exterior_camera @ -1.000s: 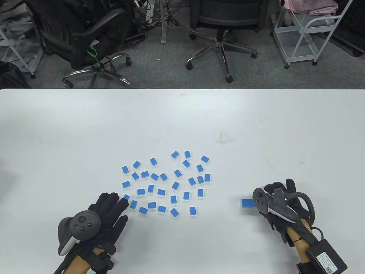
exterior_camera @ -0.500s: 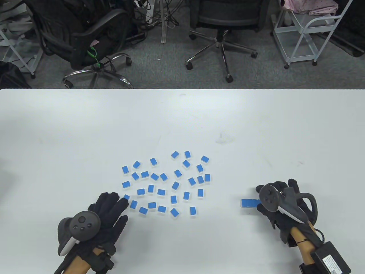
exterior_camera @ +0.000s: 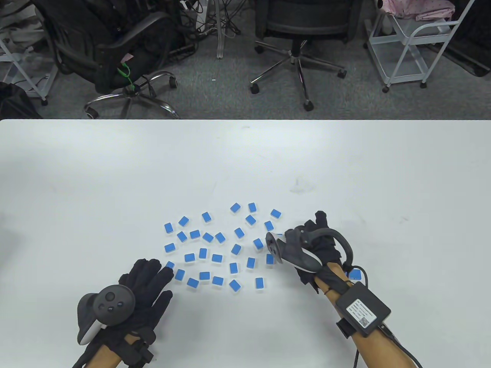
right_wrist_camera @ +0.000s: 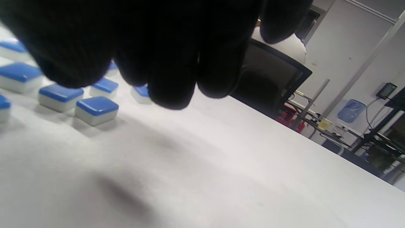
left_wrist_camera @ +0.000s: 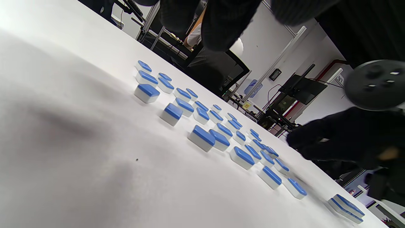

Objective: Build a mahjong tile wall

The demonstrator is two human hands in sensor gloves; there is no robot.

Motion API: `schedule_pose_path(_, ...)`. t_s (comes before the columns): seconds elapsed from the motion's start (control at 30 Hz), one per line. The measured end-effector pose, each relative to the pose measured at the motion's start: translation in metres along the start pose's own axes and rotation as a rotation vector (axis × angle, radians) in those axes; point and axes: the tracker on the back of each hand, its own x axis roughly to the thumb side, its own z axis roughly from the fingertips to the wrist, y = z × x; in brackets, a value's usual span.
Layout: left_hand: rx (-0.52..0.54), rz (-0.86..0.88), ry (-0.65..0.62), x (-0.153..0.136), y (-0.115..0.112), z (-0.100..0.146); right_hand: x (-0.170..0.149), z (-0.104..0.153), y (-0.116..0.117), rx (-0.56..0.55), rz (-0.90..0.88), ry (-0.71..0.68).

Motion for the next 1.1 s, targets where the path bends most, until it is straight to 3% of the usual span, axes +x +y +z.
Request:
schedule_pose_path(0.1,0.000,0.001,-0.005,0.000,0.001,0.000,0.017,-0.017,0.008,0.071,0.030,0.018)
schedule_pose_path(0.23,0.002,0.000,-0.011,0.000,0.001,0.000,0.028,-0.024,0.014,0.079,0.068,0.028)
schedule_pose_path(0.6,0.002,-0.004,-0.019,0.001,0.002,-0.003,0.022,-0.012,0.018,0.094,0.167,-0.039)
schedule_pose_path(0.67,0.002,-0.005,-0.018,0.002,0.002,-0.003,0.000,0.001,0.011,-0.010,0.187,-0.018)
schedule_pose_path(0.83,0.003,-0.004,-0.017,0.002,0.002,-0.004,-0.077,0.033,0.008,-0.008,-0.016,0.096)
schedule_pose_path(0.97,0.001,-0.002,-0.012,0.002,0.002,-0.004,-0.142,0.066,0.047,0.075,-0.243,0.204)
schedule_pose_path(1.1,-0.005,0.003,-0.003,0.002,0.001,-0.005,-0.167,0.083,0.090,0.189,-0.426,0.207)
